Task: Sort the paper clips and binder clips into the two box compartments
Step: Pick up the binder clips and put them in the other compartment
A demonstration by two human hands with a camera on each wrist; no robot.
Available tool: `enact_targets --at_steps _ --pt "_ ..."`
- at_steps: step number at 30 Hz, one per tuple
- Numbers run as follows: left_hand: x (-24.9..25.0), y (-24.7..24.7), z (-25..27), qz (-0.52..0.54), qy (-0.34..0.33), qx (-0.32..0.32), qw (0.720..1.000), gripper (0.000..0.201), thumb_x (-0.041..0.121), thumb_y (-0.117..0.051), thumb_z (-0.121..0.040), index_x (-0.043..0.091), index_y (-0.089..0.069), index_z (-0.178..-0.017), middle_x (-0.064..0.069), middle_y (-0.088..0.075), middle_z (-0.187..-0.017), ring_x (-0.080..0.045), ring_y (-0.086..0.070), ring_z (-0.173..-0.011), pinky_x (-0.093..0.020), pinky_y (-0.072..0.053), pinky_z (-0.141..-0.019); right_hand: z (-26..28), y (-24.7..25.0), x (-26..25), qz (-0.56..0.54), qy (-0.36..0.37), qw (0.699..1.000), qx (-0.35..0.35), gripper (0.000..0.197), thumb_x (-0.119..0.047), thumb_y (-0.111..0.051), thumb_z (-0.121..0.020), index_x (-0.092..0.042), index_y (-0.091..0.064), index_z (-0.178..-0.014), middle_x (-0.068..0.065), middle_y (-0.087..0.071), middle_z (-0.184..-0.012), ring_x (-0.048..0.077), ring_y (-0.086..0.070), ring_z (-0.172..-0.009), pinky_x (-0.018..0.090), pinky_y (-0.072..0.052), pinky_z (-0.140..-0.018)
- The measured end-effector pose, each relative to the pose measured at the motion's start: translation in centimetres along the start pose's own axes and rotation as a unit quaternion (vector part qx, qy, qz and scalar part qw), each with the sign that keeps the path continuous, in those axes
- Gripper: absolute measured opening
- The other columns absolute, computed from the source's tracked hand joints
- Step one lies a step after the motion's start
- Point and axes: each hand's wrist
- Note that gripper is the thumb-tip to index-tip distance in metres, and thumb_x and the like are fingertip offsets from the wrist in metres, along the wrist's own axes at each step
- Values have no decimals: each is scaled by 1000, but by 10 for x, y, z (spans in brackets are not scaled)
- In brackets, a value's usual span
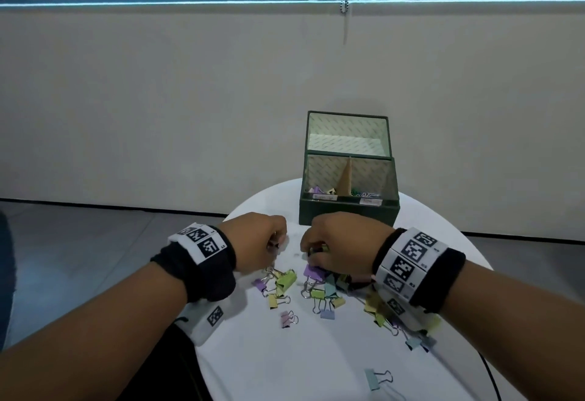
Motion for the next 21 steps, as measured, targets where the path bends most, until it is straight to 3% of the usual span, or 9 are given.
enact_targets --at_steps 6,9,12,15,18,21 --pt "-4 1 -1 10 19 59 998 15 16 -56 -83 28 -58 -92 8 -64 -91 -16 -57 -82 -27 -45 -69 -11 -10 -34 0 86 996 0 25 -42 -56 -92 -38 -72 -111 -11 -66 -114 15 -62 -101 33 -52 -84" --pt "-8 -1 1 0 49 86 995 17 18 -56 -82 32 -49 -87 11 -60 -89 -17 -56 -81 -28 -45 -70 -16 -16 -45 49 87 993 -67 26 -51 -58 -90 -37 -71 -107 -8 -61 -118 18 -59 -104 32 -48 -76" --pt "-8 -4 2 -10 60 106 993 17 19 -56 -82 32 -49 -89 10 -60 -89 -19 -57 -83 -29 -46 -70 -18 -18 -48 61 69 993 -78 26 -54 -61 -88 -30 -69 -93 -6 -58 -111 21 -58 -99 36 -51 -77" --pt "-6 -3 2 0 65 104 992 20 14 -56 -78 30 -50 -89 7 -60 -89 -19 -56 -81 -29 -42 -67 -22 -19 -49 55 101 993 -24 19 -38 -62 -88 -27 -71 -101 -3 -59 -111 22 -56 -103 33 -49 -76" --pt "-8 -4 1 21 81 118 989 15 14 -58 -83 26 -52 -91 5 -60 -90 -20 -55 -82 -30 -45 -70 -24 -20 -54 35 107 993 -39 33 -27 -60 -89 -38 -66 -120 -7 -62 -120 22 -59 -105 30 -46 -76" --pt "-13 -6 1 31 96 135 986 9 18 -59 -88 24 -54 -93 5 -60 -91 -20 -57 -82 -33 -49 -73 -26 -27 -57 67 138 987 -42 29 -21 -63 -87 -37 -68 -110 -7 -65 -107 24 -61 -94 36 -54 -77"
Point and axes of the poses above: each hand's wrist, its own z-axis away from the middle knuckle, its own y-axis out of the back of the hand, x = y × z
